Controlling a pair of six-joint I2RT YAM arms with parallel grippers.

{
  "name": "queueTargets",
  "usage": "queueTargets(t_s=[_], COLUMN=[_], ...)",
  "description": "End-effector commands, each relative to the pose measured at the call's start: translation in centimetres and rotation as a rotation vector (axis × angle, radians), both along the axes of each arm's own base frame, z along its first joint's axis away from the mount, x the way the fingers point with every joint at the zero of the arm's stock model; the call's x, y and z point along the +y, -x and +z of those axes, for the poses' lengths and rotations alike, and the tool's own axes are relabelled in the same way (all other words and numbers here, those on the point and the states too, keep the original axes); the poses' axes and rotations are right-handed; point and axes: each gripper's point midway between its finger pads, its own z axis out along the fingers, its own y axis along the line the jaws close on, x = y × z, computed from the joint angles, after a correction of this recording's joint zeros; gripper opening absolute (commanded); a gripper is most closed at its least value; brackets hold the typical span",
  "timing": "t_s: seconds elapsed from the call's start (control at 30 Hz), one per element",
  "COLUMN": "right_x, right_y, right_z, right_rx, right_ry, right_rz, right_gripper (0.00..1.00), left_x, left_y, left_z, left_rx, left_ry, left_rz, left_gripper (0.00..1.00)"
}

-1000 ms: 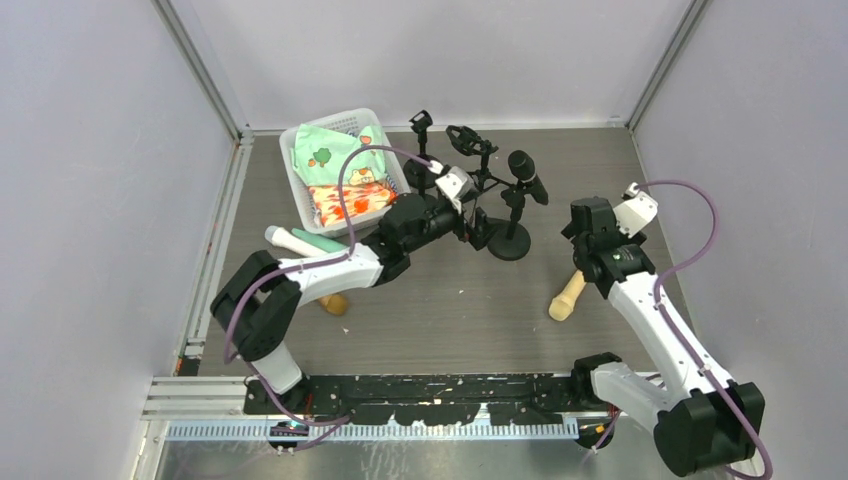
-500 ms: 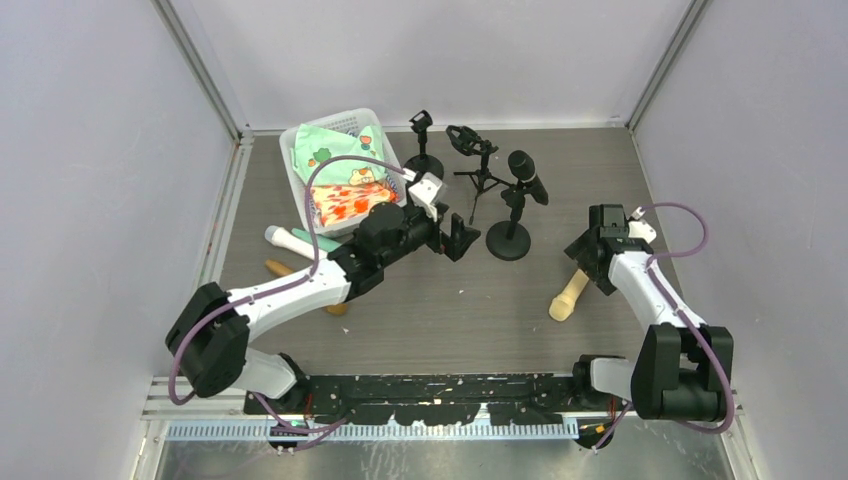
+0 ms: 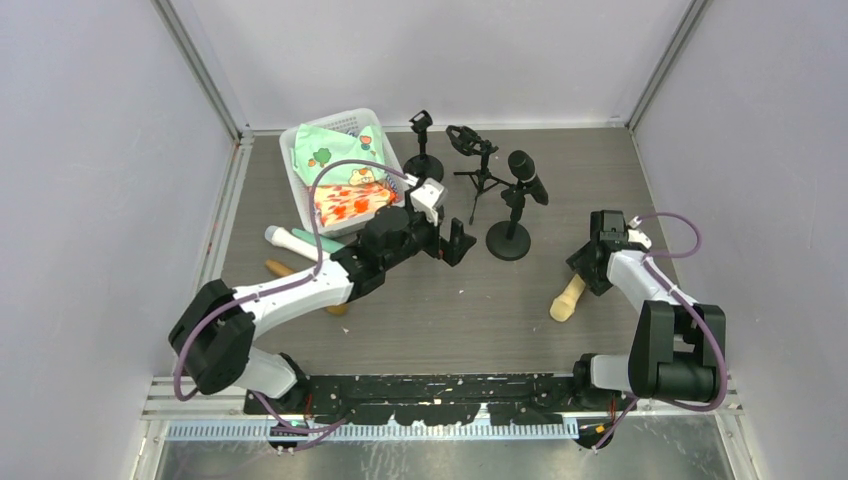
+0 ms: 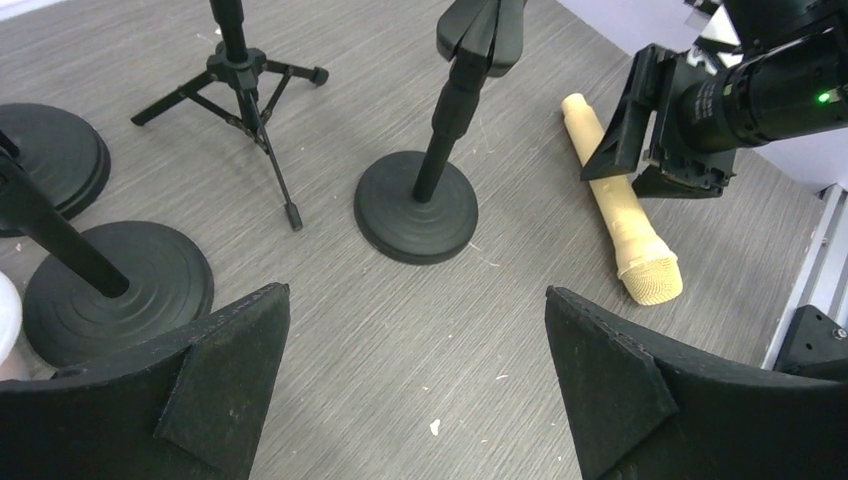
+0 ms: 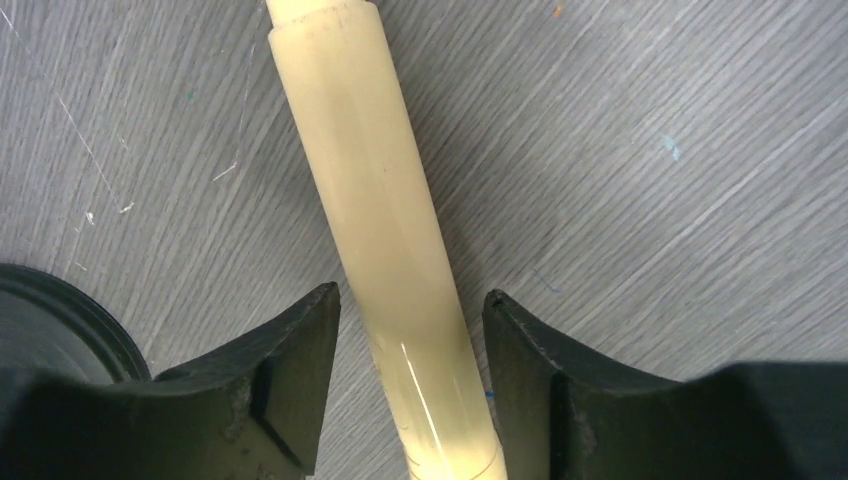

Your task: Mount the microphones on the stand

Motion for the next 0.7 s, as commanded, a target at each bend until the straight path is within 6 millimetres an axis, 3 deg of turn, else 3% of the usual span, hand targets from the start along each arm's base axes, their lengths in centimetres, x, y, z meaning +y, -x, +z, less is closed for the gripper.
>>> queueTargets(t_s=[0.0,0.13,0.27,0.37,0.5,0.53,0.67], right_x=[-0.2,-0.2,-0.1,0.0,0.1,0.1,0.5], right_y=[-1.1,-1.7,-2.6,-3.0,-2.9,-2.7,-1.8], right_z=[-0.1,0.5,2.8,6.0,11.5,13.0,18.8], right_rx=[-0.043,-0.082,-0.182,-0.286,-0.428,-0.461,-0.592], right_ry=[-0.012,-0.01,-0.004,0.005,0.034,0.043,0.055], right_rz=[-0.005,0.0,0.015,0.03,0.056,0.064,0.088], right_gripper=[0.55,0.34,0.15,0.02,0.01,0.01,0.01], left_x=[-1.0,-2.7,-5.1,-7.4,-9.5,-9.8,-10.8], left_y=[-0.5,-1.0,-1.8,-2.6,-4.6,-5.1,-7.0], left_z=[-0.9,-2.5,-2.9,-3.1,-4.7,-4.3,-6.1], left_rx=[-0.017,-0.044,-0.135,-0.179,-0.195,-0.205,-0.199], left_ry=[0.011,0.019,0.053,0.078,0.098,0.116,0.106], left_rz=[-0.006,-0.007,-0.005,0.006,0.061,0.074,0.133], left_gripper=[0.99,0.99,0.98,0.97,0.93,0.92,0.88])
